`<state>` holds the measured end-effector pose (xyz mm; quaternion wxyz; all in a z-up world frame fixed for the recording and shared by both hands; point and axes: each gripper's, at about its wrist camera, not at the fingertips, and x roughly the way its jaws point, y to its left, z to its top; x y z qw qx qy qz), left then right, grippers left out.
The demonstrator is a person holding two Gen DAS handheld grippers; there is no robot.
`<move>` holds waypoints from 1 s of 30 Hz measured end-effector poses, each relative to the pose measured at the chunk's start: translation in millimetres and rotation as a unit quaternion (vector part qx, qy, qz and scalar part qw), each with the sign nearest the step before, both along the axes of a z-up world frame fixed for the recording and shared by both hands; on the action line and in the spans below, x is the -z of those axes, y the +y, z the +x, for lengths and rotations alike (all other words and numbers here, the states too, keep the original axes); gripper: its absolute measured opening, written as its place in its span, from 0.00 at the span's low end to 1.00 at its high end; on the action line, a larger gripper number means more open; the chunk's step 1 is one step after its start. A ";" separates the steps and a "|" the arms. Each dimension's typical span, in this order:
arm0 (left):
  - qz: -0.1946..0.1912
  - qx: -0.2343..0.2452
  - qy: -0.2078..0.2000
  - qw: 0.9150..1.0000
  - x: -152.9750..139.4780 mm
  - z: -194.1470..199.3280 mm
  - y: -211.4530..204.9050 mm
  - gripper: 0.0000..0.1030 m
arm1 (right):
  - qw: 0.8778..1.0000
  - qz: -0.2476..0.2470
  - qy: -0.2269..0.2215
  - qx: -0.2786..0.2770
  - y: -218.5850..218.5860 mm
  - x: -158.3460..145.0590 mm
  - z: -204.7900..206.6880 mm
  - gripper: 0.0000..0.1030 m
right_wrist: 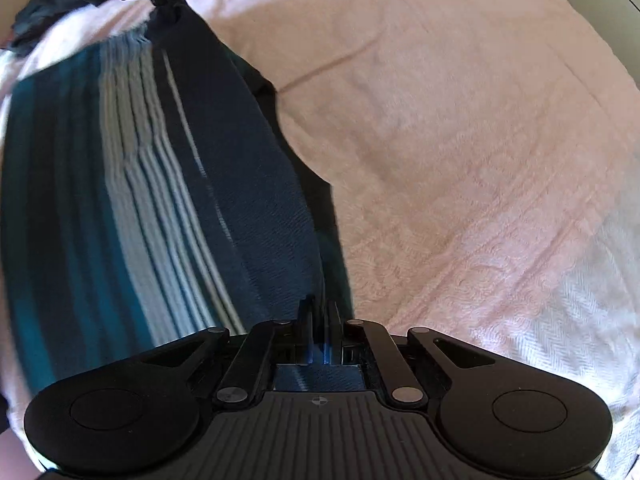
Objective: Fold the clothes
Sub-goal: 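Lift the hem with both grippers and fold it toward the collar, then lay the hem down on the sweater and open the right gripper, then open the left gripper and release the folded hem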
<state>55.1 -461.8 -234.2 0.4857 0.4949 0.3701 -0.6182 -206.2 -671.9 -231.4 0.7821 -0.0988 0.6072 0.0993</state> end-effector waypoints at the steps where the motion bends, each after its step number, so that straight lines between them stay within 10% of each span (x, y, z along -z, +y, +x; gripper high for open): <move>1: 0.001 -0.023 -0.020 1.000 7.9 6.0 -2.4 0.14 | 1.000 0.004 0.003 0.008 -2.8 9.2 2.4 0.01; 7: -0.026 -0.170 0.003 0.985 8.6 55.4 11.0 0.24 | 0.993 -0.026 -0.001 0.111 -22.1 27.2 3.4 0.52; 17: -0.070 -0.285 0.140 0.946 -11.5 60.2 64.7 0.29 | 0.922 0.054 -0.077 0.377 -39.0 -14.7 -73.2 0.53; 21: -0.056 -0.284 0.142 0.947 3.0 52.6 59.2 0.27 | 0.885 0.094 -0.081 0.449 -40.0 -5.0 -98.0 0.53; 23: -0.050 -0.283 0.142 0.947 10.3 48.9 56.4 0.10 | 0.872 0.109 -0.095 0.468 -42.4 -2.1 -102.8 0.53; 30: -0.054 -0.265 0.141 0.952 10.1 42.9 57.2 0.03 | 0.844 0.157 -0.126 0.497 -62.5 13.7 -95.4 0.53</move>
